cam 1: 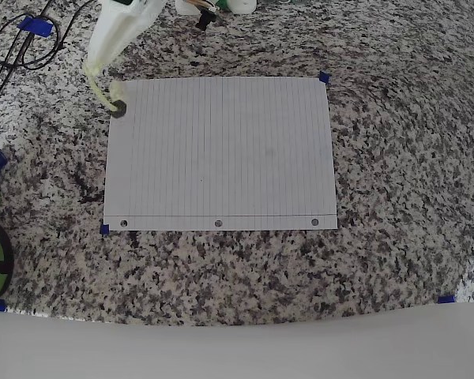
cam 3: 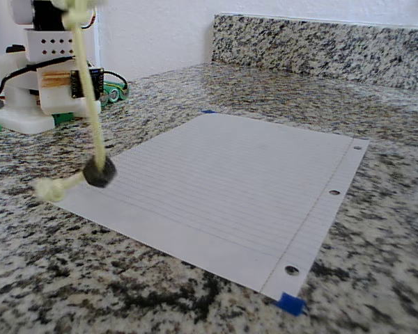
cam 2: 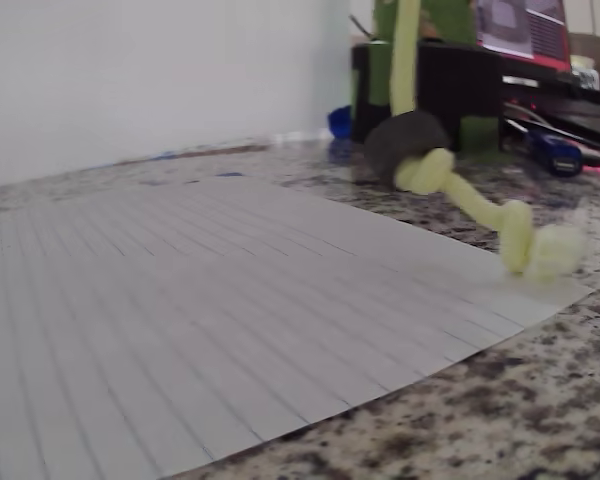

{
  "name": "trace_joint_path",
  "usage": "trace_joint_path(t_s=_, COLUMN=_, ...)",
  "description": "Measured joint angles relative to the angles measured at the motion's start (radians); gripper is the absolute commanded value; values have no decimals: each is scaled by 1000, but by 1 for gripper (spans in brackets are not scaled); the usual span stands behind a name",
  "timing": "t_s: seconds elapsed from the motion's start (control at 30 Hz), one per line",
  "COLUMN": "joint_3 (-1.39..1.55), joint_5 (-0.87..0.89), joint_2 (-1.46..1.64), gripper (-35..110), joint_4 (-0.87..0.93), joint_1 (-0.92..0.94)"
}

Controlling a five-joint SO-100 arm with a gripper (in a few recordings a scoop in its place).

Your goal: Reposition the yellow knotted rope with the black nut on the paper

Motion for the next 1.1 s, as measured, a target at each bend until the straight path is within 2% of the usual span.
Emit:
trace_joint_path(t_s=0.37, joint_3=195, joint_5=279, joint_2=199, gripper=0, joint_4=153, joint_1=-365)
trace_joint_path(t_s=0.73, joint_3=236, joint_5=437, joint_2=230, gripper=0, joint_4=184, joint_1=-629)
trace_joint_path(t_s=1.1, joint_3=264, joint_5=541, joint_2=227, gripper=0, joint_4=247, joint_1=-746)
